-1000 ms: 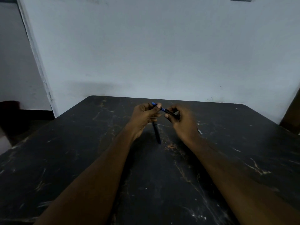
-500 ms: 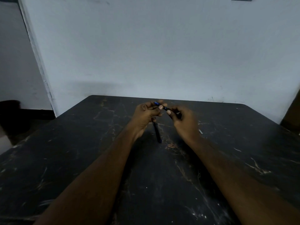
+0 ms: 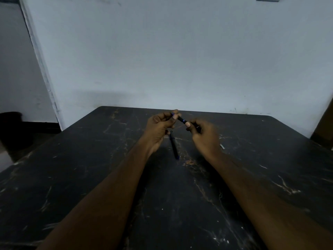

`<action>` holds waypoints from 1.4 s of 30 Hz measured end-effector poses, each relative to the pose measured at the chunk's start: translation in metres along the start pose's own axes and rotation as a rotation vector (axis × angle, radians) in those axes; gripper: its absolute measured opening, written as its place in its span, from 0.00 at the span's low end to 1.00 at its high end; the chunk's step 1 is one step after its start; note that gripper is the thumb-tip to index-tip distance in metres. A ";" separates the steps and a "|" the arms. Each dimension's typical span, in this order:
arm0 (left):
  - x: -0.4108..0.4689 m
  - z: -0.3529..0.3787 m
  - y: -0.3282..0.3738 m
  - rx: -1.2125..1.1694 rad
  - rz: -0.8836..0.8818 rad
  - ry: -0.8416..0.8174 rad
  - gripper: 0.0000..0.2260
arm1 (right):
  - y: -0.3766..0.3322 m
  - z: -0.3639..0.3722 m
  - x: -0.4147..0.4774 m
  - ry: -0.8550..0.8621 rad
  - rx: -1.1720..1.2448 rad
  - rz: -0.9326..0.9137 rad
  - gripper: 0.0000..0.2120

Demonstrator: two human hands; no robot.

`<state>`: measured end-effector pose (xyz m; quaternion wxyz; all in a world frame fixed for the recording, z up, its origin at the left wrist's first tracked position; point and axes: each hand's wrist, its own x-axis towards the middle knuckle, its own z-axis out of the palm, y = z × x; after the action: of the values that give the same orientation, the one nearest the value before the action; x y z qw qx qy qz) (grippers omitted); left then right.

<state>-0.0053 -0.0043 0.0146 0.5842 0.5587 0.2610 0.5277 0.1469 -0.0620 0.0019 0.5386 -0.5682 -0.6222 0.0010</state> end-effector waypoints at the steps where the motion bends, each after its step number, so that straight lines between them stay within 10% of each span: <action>1: 0.000 -0.001 0.001 -0.020 -0.001 -0.025 0.07 | 0.000 0.000 0.000 0.000 0.007 0.005 0.10; 30: -0.001 0.005 0.000 0.185 0.002 0.206 0.17 | -0.002 -0.004 0.000 0.026 -0.031 -0.053 0.07; 42: -0.002 0.006 0.003 0.027 -0.024 0.038 0.04 | -0.005 -0.004 -0.001 0.020 0.004 -0.002 0.07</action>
<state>-0.0017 -0.0088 0.0180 0.5778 0.5535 0.2858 0.5274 0.1464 -0.0667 0.0061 0.5458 -0.5666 -0.6173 -0.0042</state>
